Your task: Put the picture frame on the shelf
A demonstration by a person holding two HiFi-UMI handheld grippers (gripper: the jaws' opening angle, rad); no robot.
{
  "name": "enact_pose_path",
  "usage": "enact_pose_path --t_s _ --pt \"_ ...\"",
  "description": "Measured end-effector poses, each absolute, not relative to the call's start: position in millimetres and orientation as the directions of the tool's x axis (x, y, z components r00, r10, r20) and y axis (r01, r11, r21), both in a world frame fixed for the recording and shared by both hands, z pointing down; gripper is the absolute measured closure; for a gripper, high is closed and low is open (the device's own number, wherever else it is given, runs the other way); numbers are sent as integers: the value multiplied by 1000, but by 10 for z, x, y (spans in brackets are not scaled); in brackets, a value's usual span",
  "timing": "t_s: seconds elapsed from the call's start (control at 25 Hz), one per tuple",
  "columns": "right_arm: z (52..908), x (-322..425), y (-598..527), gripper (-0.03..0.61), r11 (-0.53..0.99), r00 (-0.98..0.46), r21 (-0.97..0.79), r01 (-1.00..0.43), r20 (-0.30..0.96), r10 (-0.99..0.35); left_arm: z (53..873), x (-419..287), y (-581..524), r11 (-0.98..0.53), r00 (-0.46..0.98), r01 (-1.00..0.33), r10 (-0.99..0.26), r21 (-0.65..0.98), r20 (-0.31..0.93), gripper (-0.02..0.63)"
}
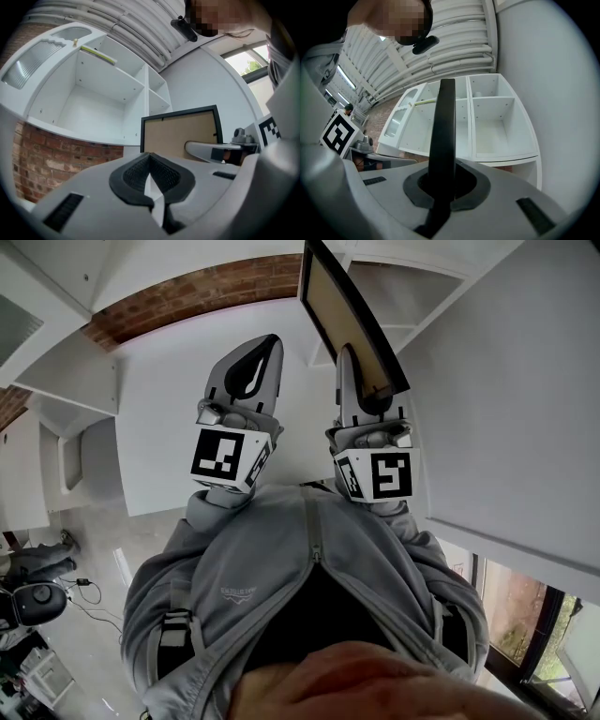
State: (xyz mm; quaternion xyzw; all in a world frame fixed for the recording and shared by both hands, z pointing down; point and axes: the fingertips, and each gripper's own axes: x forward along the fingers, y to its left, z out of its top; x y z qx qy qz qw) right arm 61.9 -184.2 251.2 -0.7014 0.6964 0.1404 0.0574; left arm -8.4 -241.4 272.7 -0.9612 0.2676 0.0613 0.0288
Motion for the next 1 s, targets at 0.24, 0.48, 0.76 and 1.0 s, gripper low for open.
enact_pose_path --t_s 0.24,0.48,0.76,1.0 --pt "2294 655 -1916 545 -10 -36 138 -990 -326 -945 2577 0 -2470 -855 847 -518 -505 -41 -163 606" --pt "2062 692 -2028 545 -14 -47 162 -987 -364 -930 2434 49 -2583 -848 841 -527 -511 -55 -178 607" --pt "1828 767 -2157 545 -21 -57 188 -982 -401 -914 2199 113 -2700 -834 830 -544 -518 -94 -209 606" --pt "1698 821 -2361 545 -36 -55 212 -977 -407 -912 2053 144 -2824 -821 817 -561 -528 -106 -231 607"
